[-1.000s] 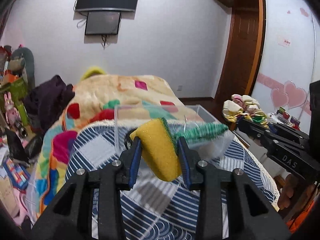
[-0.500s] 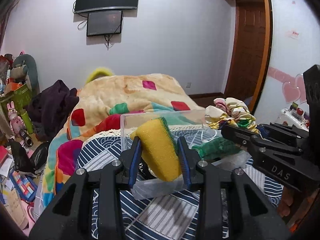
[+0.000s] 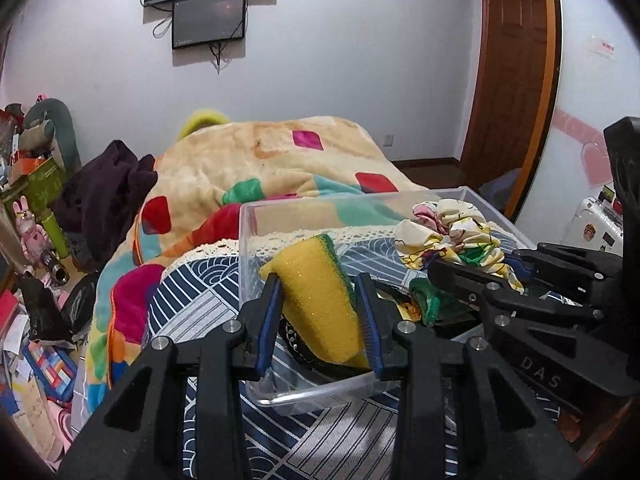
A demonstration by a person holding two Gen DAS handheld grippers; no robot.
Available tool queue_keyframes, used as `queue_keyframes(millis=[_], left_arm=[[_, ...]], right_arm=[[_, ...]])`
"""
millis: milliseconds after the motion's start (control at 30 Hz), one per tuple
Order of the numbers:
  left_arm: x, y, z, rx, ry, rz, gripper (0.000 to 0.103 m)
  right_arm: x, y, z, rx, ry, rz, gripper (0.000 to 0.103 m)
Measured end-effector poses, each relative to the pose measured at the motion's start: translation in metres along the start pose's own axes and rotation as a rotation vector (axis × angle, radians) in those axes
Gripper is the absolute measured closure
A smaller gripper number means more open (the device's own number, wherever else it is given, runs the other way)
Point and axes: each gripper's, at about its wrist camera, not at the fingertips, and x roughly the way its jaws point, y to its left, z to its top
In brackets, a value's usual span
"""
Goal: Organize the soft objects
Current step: 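Lower the sponge with the left gripper into the box while the right gripper releases the scarf there, then grasp the bagged silver scrubber with the left gripper while the right gripper grasps the braided cord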
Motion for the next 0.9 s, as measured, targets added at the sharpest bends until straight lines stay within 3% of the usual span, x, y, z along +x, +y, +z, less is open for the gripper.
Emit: queue_keyframes(millis=[233, 400, 667, 900], left_arm=[[0.001, -0.002, -0.002, 0.005, 0.011, 0.008, 0.064], [-0.007, -0.002, -0.001, -0.002, 0.011, -0.005, 0.059], [-0.035, 0.0, 0.0, -0.008, -0.032, -0.042, 0.042], [-0.063, -0.006, -0.01, -0.012, -0.067, -0.086, 0.028]], right_arm=[[0.006, 0.002, -0.002, -0.022, 0.024, -0.022, 0.078], [0.001, 0.001, -0.003, -0.024, 0.022, -0.01, 0.065], [-0.022, -0.003, -0.004, -0.033, -0.034, -0.05, 0.042], [-0.06, -0.013, -0.013, -0.028, -0.1, -0.075, 0.037]])
